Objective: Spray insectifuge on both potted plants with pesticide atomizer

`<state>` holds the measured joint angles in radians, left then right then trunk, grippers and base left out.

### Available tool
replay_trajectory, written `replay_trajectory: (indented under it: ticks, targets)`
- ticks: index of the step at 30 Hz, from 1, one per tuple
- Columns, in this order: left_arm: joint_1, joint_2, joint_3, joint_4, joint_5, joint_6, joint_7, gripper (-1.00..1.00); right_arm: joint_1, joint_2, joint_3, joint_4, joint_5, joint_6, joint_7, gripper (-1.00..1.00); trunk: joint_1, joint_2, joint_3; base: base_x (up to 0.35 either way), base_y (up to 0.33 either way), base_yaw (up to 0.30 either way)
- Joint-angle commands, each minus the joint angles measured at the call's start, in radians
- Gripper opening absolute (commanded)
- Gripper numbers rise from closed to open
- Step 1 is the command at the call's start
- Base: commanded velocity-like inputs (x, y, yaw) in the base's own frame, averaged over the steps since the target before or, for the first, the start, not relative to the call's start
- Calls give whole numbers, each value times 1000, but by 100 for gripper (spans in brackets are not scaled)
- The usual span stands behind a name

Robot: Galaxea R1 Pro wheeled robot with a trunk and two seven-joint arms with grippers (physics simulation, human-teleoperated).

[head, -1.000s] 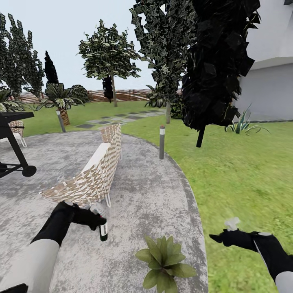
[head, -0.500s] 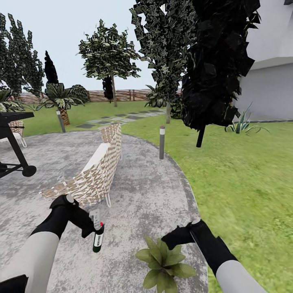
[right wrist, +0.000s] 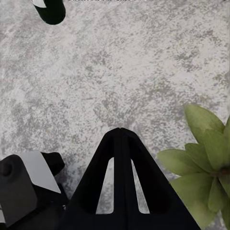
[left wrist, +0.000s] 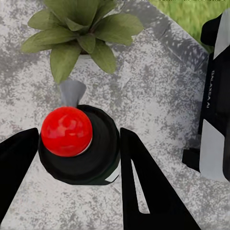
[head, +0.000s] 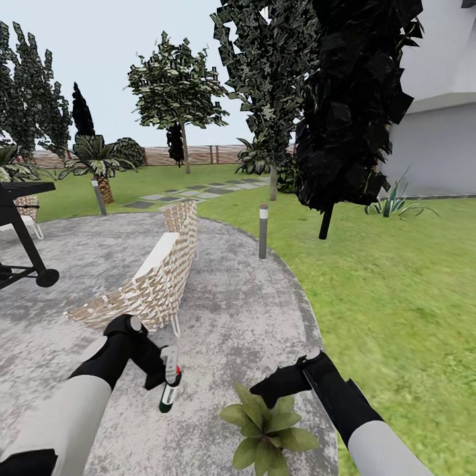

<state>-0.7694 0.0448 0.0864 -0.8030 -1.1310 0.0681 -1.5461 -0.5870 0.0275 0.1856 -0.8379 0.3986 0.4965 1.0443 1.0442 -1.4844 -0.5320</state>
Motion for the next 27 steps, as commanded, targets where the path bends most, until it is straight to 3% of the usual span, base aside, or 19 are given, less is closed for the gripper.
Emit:
replay_trajectory:
  ticks: [1,8,19,27]
  targets:
    - [-1,-4,2,-1,-4,7,-5,-100,-1,1,-1,-3,6,5,6,-100,0,-1,-1,0,0,0]
    - [-1,-16,1,-1,-4,7,-5,-100,-1,0,1,-5,6,-1,6,-100,0,-1,-1,0,0,0]
    - [-1,-86,-3,-3,-7,8,-14,-100,-1,0,1,-6,6,-1,6,-100,0,-1,-1,0,0,0]
    - [-2,-94,-22,-5,-11,17,-25,-100,-1,2,5,-6,10,-1,5,-100,0,-1,-1,0,0,0]
